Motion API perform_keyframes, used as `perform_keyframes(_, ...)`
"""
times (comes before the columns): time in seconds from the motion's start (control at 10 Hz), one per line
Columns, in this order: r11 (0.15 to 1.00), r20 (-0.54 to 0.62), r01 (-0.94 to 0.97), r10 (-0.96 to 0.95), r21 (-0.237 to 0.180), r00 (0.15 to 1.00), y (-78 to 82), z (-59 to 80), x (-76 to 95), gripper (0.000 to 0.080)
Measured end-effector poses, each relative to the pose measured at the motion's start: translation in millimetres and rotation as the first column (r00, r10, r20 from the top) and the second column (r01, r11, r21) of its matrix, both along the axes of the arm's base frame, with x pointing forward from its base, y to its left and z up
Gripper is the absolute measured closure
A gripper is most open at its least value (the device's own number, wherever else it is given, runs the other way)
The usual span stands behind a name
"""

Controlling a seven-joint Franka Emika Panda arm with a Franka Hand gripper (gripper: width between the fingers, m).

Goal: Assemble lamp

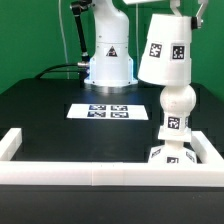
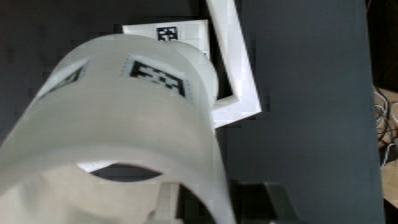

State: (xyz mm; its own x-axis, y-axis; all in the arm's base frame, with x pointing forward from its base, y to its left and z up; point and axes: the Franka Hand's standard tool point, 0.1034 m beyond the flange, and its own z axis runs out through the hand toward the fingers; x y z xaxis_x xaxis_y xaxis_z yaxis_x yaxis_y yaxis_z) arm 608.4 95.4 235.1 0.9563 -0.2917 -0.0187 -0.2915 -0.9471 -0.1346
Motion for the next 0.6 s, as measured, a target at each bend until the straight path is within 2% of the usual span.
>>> perform_keyframes(0.2,1.000,0.000,-0.012,0.012,-0.004,1.000,8.7,-11.7,1.2,0.0755)
perform_keyframes(0.6,0.999,0.016,-0.028,0.028,-0.017,0.999,23.3,-48.2,5.9,0.0755)
